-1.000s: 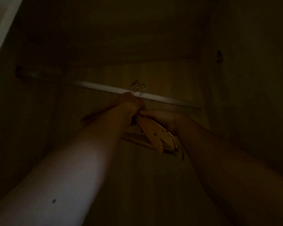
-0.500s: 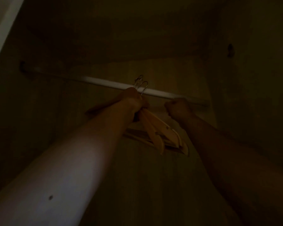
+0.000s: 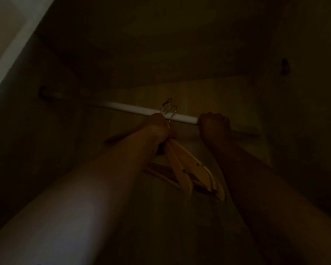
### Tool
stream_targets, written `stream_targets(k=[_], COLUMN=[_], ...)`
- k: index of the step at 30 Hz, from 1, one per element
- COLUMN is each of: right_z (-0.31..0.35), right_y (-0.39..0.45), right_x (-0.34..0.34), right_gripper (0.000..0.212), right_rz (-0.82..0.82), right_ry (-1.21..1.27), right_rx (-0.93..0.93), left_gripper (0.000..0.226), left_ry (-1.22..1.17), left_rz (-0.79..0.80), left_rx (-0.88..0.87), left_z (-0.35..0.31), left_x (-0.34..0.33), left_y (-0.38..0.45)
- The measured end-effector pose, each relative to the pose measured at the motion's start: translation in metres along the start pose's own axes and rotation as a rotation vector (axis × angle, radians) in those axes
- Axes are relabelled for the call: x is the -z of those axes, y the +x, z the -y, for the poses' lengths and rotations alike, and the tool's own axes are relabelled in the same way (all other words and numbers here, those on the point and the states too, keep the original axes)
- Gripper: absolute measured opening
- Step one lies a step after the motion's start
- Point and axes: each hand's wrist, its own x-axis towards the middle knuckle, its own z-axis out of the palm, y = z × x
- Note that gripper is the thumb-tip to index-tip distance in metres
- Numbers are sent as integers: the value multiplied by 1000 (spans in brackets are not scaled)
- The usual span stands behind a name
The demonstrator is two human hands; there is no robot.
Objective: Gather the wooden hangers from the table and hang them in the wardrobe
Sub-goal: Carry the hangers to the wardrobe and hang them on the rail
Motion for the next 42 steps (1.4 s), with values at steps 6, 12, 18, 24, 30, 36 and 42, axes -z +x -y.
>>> stream_targets(k=[6, 12, 18, 24, 30, 36, 42], right_z=[-7, -14, -17, -17, -6, -8, -6], right_y=[17, 42, 62, 70, 69, 66, 64], right_x=[15, 46, 74, 89, 97, 101, 111], right_gripper=[19, 25, 28, 27, 30, 28, 29], right_rz=[-73, -140, -141, -101, -100, -86, -87], right_ry=[2, -65, -107, -217, -185, -148, -171], right_rx=[64, 89, 182, 225, 175, 118, 121], left_gripper=[24, 40, 20, 48, 74, 52, 49], left_ry=[-145, -305, -356, -434, -467, -439, -422], left_rz=[42, 115, 98, 85, 76, 93, 110], left_rx=[92, 259, 179, 157, 145, 218, 228], left_z=[-2, -16, -30, -37, -38, -49, -55], left_x=[6, 13, 15, 16, 19, 29, 32], left_y=[1, -4, -3, -9, -2, -15, -22])
